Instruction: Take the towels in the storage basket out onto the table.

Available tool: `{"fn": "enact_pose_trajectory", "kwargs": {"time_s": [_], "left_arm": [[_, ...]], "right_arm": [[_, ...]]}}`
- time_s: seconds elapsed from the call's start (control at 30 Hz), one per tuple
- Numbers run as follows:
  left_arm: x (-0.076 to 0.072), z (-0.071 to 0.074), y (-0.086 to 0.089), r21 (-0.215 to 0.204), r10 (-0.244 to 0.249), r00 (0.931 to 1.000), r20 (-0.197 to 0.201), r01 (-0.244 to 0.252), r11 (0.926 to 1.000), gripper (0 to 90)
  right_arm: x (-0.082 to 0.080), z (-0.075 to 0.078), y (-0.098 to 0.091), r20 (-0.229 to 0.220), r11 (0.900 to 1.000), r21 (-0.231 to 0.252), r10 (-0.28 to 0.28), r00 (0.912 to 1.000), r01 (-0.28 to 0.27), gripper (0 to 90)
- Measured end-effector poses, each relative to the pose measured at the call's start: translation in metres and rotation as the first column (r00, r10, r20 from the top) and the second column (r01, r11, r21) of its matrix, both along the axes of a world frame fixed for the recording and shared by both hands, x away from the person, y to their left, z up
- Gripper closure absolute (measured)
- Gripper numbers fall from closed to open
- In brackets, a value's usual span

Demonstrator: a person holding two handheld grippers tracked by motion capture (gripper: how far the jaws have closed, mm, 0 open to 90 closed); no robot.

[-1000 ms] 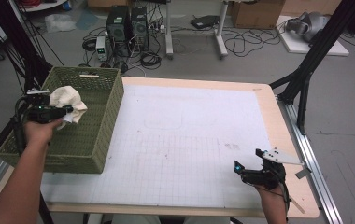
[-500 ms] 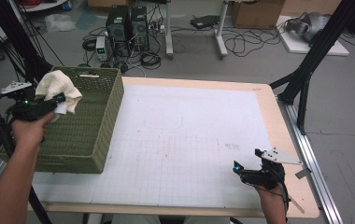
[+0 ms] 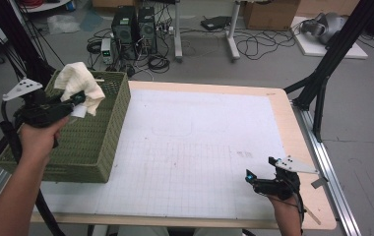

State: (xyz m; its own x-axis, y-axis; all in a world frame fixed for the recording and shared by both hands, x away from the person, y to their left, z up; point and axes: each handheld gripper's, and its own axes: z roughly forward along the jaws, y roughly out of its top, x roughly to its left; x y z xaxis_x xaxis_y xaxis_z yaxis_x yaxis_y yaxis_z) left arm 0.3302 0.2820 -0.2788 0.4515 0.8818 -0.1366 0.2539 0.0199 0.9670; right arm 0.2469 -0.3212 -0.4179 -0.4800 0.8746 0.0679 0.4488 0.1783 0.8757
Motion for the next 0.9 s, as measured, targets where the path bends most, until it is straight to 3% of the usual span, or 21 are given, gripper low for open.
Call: {"fn": "enact_pose_trajectory", "kwargs": {"time_s": [0.13,0.37,0.63,0.8,0.9], "left_arm": [[-0.007,-0.001,-0.028,0.025,-0.094,0.9952,0.026,0.093,0.9953,65.9],[-0.013,-0.006,-0.079,0.039,-0.230,0.9723,0.039,0.229,0.9726,65.5],[-0.013,-0.024,-0.126,0.036,-0.355,0.9350,0.005,0.354,0.9345,65.3],[-0.013,-0.044,-0.155,0.051,-0.421,0.9065,-0.037,0.422,0.9051,64.9],[-0.012,-0.056,-0.169,0.052,-0.444,0.8933,-0.067,0.448,0.8926,64.6]], "right_arm": [[0.000,0.000,0.000,0.003,1.0000,0.000,0.000,1.0000,0.000,2.5],[0.000,0.000,-0.001,0.004,1.0000,-0.002,0.001,1.0000,-0.001,2.5],[0.001,0.000,-0.001,-0.001,1.0000,0.000,-0.001,1.0000,0.001,2.5],[0.001,0.000,-0.001,-0.001,1.0000,0.005,0.001,1.0000,-0.001,2.5],[0.001,0.000,-0.001,-0.002,1.0000,0.007,0.003,1.0000,-0.003,2.5]]}}
